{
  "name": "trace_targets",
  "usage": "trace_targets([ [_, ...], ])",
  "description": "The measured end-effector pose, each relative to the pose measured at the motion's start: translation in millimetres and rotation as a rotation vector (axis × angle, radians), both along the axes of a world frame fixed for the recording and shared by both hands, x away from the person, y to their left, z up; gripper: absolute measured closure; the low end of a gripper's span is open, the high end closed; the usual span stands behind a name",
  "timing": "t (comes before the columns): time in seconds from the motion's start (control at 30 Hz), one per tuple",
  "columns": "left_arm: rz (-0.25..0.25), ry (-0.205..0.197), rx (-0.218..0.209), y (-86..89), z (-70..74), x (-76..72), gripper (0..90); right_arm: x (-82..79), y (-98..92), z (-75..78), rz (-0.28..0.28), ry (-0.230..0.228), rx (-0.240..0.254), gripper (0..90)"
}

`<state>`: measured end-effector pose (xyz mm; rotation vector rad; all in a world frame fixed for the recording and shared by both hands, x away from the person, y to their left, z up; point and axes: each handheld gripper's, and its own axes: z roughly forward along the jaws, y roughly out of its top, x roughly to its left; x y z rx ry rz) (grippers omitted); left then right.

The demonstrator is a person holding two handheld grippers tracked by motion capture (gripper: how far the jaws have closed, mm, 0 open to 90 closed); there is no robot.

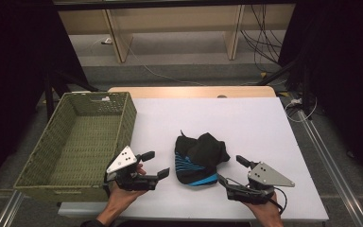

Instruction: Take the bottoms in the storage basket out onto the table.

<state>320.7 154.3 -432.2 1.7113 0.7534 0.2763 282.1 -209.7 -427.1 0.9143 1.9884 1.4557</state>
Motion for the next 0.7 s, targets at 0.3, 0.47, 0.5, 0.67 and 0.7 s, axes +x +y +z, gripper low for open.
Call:
trace_targets([
  [0.3, 0.008, -0.002, -0.004, -0.8, -1.9, -2.1, 15.4, -0.3, 0.4, -0.2, 0.001, -0.003, 0.001, 16.2],
  [0.47, 0.014, 0.005, -0.017, 0.5, -2.2, -1.0, 15.4, -0.3, 0.3, -0.2, 0.000, -0.003, 0.002, 16.2],
  [0.5, 0.015, 0.005, -0.018, 0.5, -2.4, -1.0, 15.4, -0.3, 0.4, -0.2, -0.001, -0.002, 0.002, 16.2],
  [0.67, 0.016, 0.002, -0.023, 0.9, -1.8, -1.0, 15.4, -0.3, 0.2, -0.2, -0.001, -0.004, 0.001, 16.2],
  [0.7, 0.017, 0.002, -0.023, 0.9, -1.8, -0.9, 15.4, -0.4, 0.1, -0.1, -0.001, -0.004, 0.001, 16.2],
])
